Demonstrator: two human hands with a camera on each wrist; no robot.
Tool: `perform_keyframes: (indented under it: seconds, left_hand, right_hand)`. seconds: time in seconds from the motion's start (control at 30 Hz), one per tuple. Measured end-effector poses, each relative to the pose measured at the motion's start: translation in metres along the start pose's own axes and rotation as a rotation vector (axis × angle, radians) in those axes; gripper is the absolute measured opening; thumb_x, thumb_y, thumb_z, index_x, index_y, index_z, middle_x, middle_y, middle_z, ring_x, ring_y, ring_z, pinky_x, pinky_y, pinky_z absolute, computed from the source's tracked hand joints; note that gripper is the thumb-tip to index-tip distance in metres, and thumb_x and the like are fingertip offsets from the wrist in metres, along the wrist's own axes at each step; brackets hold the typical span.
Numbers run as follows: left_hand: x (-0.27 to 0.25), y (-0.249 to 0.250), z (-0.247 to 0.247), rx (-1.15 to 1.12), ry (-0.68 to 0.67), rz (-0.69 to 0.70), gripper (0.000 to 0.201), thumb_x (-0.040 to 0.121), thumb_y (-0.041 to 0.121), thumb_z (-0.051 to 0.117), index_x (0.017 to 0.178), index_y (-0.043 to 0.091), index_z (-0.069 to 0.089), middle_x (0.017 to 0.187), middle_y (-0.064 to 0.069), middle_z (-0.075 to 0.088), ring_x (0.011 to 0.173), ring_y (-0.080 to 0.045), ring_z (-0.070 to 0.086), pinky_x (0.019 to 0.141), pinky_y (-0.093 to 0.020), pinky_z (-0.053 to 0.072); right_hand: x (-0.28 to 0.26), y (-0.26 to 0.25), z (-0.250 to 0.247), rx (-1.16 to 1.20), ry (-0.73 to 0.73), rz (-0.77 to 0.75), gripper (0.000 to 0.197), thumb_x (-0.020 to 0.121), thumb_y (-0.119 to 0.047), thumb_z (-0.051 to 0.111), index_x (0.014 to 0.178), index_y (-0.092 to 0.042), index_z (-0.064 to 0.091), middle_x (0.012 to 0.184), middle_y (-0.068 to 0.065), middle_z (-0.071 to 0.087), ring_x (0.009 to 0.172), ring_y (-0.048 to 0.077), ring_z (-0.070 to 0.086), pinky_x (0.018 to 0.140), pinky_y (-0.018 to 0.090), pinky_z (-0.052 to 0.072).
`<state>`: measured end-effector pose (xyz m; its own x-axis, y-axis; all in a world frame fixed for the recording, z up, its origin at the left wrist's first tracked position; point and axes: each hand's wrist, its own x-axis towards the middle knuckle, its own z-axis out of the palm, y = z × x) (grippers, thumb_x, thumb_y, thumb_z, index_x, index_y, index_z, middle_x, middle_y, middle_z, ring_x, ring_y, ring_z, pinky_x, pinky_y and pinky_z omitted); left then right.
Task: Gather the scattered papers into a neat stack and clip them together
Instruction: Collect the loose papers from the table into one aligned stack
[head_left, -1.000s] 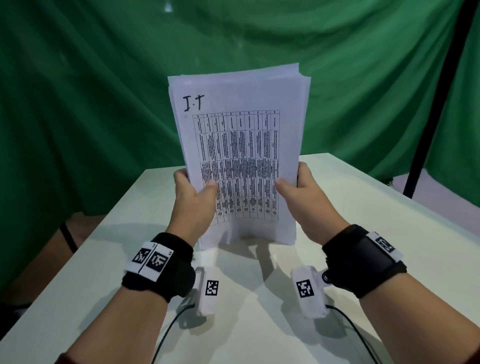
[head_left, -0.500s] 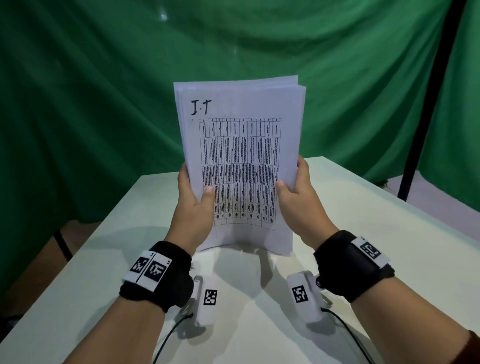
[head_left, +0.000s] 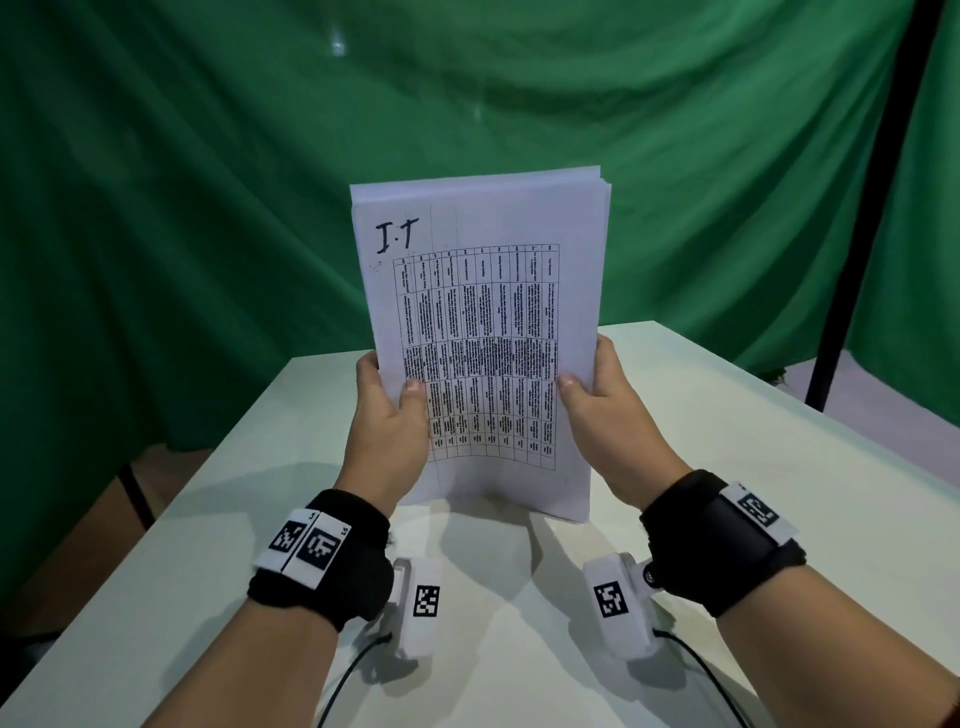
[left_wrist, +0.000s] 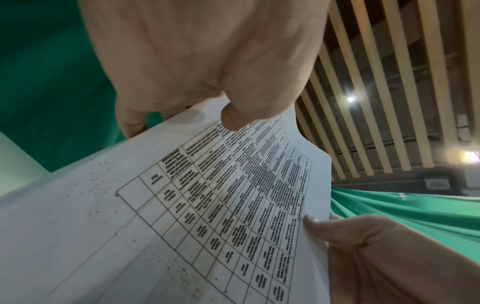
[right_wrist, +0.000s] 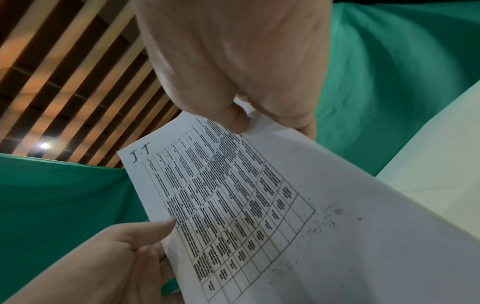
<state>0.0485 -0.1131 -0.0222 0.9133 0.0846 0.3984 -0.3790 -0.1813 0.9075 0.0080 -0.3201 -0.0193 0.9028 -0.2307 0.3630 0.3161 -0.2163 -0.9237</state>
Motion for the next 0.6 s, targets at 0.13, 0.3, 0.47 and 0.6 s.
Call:
perform_keyframes:
  seconds: [0.13, 0.3, 0.47, 0.6]
  left_hand:
    - [-0.002, 0.013, -0.004, -0.020, 0.032, 0.015, 0.024, 0.113, 0.017, 0.041, 0.135, 0.028, 0.043, 0.109, 0.015, 0.066, 0.091, -0.007, 0.064, 0.070, -0.019, 0.056]
    - [0.000, 0.033, -0.004, -0.009, 0.037, 0.060, 0.034, 0.113, 0.021, 0.039, 0.147, 0.025, 0.038, 0.104, 0.021, 0.059, 0.082, 0.003, 0.055, 0.075, -0.022, 0.048]
    - [-0.007, 0.004, 0.002, 0.067, -0.054, -0.140, 0.026, 0.113, 0.021, 0.039, 0.138, 0.017, 0.034, 0.105, -0.004, 0.061, 0.077, -0.012, 0.053, 0.068, -0.031, 0.043]
    - [-0.005, 0.001, -0.001, 0.062, -0.081, -0.167, 0.020, 0.112, 0.021, 0.039, 0.131, 0.018, 0.035, 0.100, -0.001, 0.059, 0.077, -0.013, 0.054, 0.066, -0.027, 0.043]
  right_hand:
    - [-0.001, -0.012, -0.001, 0.024, 0.041, -0.033, 0.036, 0.111, -0.012, 0.043, 0.143, -0.028, 0.053, 0.132, -0.013, 0.070, 0.123, 0.011, 0.066, 0.113, 0.047, 0.051]
    - [0.002, -0.026, -0.006, 0.031, 0.058, -0.103, 0.030, 0.111, -0.010, 0.045, 0.130, -0.031, 0.054, 0.126, -0.009, 0.071, 0.117, 0.017, 0.069, 0.104, 0.042, 0.056]
    - [-0.002, 0.005, 0.004, -0.088, -0.056, 0.063, 0.028, 0.109, -0.010, 0.042, 0.125, -0.030, 0.053, 0.125, 0.010, 0.068, 0.122, 0.038, 0.062, 0.106, 0.054, 0.051]
    - [0.002, 0.008, 0.004, -0.060, -0.068, 0.105, 0.034, 0.109, -0.010, 0.041, 0.127, -0.038, 0.052, 0.128, -0.003, 0.068, 0.122, 0.023, 0.063, 0.111, 0.053, 0.049]
